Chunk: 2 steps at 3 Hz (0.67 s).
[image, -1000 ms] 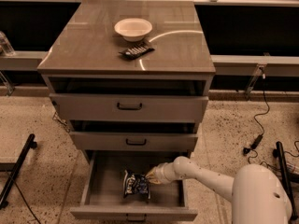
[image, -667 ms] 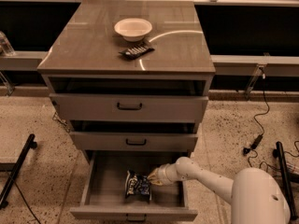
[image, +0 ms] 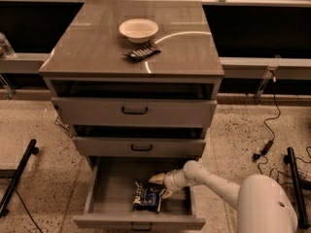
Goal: Place blue chip bag into bottom drawer
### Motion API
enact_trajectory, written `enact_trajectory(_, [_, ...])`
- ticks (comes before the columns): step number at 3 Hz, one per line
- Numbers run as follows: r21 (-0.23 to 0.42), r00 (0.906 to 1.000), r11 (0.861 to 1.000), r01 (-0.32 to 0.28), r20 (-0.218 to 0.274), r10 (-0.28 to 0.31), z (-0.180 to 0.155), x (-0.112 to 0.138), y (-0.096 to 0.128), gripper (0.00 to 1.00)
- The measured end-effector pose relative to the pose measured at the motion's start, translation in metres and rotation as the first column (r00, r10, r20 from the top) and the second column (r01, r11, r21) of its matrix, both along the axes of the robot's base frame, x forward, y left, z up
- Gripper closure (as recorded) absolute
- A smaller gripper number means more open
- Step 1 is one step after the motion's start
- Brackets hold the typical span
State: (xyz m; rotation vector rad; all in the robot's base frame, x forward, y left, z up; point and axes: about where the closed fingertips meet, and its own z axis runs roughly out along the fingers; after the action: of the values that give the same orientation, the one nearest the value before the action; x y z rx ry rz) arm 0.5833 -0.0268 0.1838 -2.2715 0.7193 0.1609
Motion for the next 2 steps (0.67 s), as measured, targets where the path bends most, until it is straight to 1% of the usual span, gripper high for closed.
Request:
enact_trajectory(1, [-0.005,0.9998,1.0,0.003,0.02,-0.003,0.018,0.002,-0.013,0.0])
enact_trajectory(2, [0.003,0.9978,0.999,0.032,0.058,-0.032,0.048,-0.005,-0.037,0.0])
